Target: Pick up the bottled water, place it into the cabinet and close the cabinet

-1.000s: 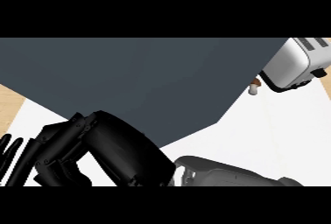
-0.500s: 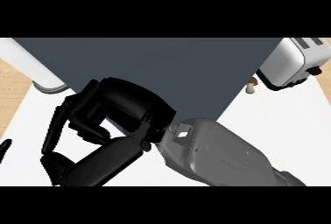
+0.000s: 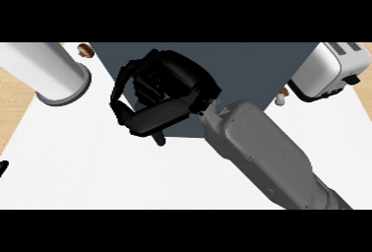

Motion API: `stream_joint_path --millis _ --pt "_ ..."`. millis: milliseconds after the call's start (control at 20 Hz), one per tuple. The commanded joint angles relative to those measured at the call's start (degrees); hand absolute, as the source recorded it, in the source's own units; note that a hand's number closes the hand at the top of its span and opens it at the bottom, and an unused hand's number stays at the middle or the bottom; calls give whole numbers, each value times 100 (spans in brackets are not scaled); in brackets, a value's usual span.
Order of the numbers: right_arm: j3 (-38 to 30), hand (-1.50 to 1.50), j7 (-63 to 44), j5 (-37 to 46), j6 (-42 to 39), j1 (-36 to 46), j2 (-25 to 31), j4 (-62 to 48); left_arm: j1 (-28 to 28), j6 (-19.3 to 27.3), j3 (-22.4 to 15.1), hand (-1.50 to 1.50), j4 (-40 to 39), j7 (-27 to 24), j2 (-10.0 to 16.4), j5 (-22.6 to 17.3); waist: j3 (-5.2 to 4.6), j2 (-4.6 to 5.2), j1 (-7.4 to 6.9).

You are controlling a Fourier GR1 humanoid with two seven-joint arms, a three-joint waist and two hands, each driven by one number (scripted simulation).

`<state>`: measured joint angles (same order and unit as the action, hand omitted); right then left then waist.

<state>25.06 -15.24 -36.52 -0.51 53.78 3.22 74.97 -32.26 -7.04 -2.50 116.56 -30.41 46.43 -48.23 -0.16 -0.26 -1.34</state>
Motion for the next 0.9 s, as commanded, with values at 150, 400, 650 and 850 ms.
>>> stream_joint_path --millis 150,400,650,850 --pt "-588 150 495 570 178 189 424 -800 149 55 57 -150 121 242 -75 -9 17 45 33" --pt "-741 150 679 768 447 304 406 -1024 306 148 72 -150 161 409 -73 -9 14 62 37" --pt "-786 -150 894 934 459 410 420 -1209 435 134 -122 -150 160 482 -183 40 11 88 32" --pt "-856 -150 777 896 402 462 545 -1178 503 140 -123 -150 141 507 -223 71 10 75 53"
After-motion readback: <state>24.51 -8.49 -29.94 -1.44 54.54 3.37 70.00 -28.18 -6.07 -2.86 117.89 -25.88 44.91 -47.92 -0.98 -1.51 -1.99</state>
